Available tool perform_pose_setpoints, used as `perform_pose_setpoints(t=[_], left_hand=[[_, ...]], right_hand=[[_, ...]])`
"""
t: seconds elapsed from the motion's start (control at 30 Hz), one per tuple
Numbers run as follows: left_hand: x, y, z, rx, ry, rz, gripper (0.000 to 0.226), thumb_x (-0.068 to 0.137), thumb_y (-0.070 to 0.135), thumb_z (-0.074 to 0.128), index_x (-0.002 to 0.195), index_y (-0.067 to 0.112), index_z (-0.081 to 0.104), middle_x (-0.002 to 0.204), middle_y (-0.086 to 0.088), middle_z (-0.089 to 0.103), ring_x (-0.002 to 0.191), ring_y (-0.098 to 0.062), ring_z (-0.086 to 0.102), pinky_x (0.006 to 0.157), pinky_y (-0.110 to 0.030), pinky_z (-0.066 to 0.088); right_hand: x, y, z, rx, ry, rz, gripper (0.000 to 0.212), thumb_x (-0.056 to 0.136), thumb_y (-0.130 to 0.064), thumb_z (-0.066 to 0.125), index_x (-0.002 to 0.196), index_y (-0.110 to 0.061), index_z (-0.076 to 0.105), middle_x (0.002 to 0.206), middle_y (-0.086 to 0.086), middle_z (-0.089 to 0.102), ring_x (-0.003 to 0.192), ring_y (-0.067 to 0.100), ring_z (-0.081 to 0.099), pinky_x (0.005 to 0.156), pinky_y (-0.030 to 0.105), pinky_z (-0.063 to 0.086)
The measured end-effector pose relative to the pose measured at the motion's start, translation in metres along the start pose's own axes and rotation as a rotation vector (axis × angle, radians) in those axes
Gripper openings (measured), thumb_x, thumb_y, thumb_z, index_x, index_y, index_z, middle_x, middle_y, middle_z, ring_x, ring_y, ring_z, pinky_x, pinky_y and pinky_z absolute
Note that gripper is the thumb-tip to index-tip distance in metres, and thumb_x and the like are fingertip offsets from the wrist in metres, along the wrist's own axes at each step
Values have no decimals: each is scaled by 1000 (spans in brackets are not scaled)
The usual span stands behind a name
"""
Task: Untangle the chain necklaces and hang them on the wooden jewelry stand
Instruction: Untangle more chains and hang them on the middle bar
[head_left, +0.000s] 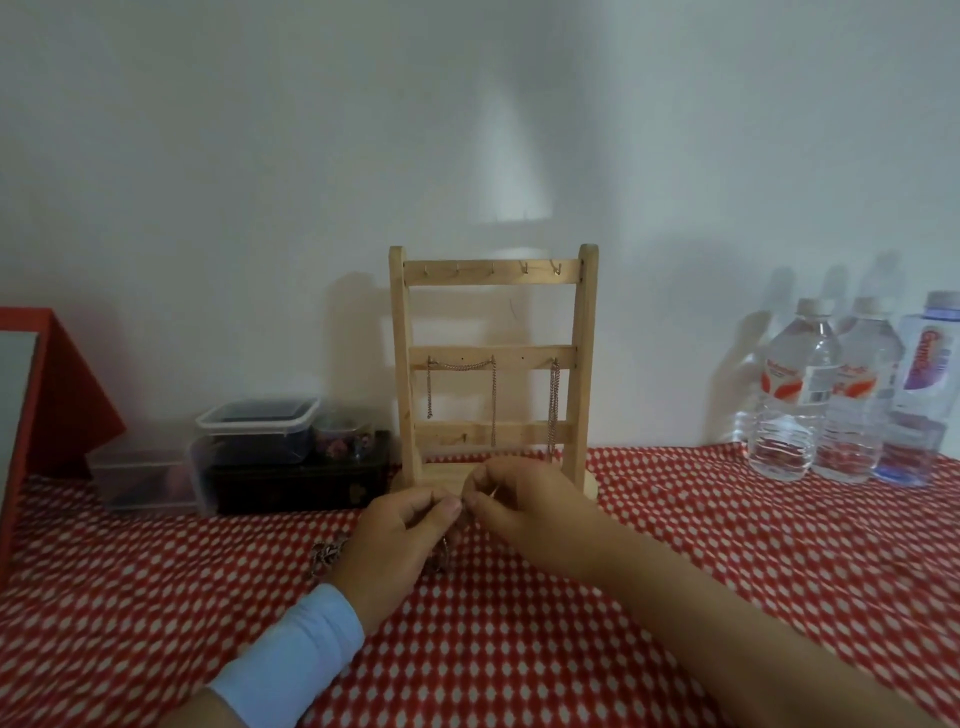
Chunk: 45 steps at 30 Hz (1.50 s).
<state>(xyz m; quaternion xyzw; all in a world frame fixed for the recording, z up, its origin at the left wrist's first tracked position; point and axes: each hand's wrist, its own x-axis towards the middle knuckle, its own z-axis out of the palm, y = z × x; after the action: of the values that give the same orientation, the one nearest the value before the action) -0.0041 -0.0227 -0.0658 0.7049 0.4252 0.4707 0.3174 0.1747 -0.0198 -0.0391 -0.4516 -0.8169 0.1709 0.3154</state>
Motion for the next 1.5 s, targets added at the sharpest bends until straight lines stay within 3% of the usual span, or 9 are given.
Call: perform_pose_setpoints(t=[0.13,0.3,0.5,0.67,0.77,0.87,1.0,1.23,1.5], left_hand=[[0,-2,2,5,-25,-4,32,98,18,52,74,21,72,73,9,70,74,-3,64,67,-10,46],[2,-5,2,15,9,19,32,99,19,51,76,14,73,77,-3,71,77,-12,65,71,-22,51],[0,-1,9,113,-42,-41,39,102,27,42,77,7,63,74,-11,63,69,-18,58,70,-41,46],[-4,4,8,-9,-2,-17,13,97,24,56,94,27,67,87,19,70,85,5,65,73,-10,49],[-2,3,6,-14,5,14,14,92,16,64,93,28,71,88,17,73,86,4,67,75,-9,49],[-2,1,3,-19,-41,6,16,95,15,58,91,22,72,87,9,73,85,-2,68,76,-16,51],[-1,-3,0,96,-86,99,26,97,21,51,80,34,67,80,10,68,80,-7,64,74,-22,50],[1,-5,-2,274,281,233,9,88,26,62,91,34,61,89,14,63,85,-5,60,73,-18,51],[-2,0,-1,78,166,64,6,87,26,69,88,29,74,85,15,73,85,3,67,79,-16,53]], right_hand=[[-1,0,-3,-106,-17,-62,4,99,-30,61,97,-33,62,91,-16,62,81,3,62,77,25,59],[-1,0,2,-225,56,-132,5,97,-32,57,93,-29,56,89,-12,60,76,8,60,72,30,57],[-1,-2,6,-321,-17,-117,14,102,-30,40,88,-29,41,75,-15,44,66,1,43,61,20,31],[-2,-3,3,-125,-76,-37,16,105,-27,41,89,-30,44,79,-9,52,68,5,46,64,22,38],[-2,-2,3,-145,-45,-52,11,103,-25,48,92,-29,47,77,-9,55,65,7,49,63,26,46],[-3,-2,4,-246,4,-113,9,102,-27,52,95,-29,46,74,-14,52,62,5,49,59,18,39],[-3,-3,8,-374,78,-208,7,100,-31,49,96,-30,44,71,-17,48,62,6,51,57,17,36],[-2,-8,6,135,-18,73,26,107,-30,47,83,-29,56,59,-15,60,51,-2,52,58,21,45],[-4,-8,7,246,-24,115,26,107,-26,48,84,-22,59,60,-9,58,50,4,53,55,25,49]])
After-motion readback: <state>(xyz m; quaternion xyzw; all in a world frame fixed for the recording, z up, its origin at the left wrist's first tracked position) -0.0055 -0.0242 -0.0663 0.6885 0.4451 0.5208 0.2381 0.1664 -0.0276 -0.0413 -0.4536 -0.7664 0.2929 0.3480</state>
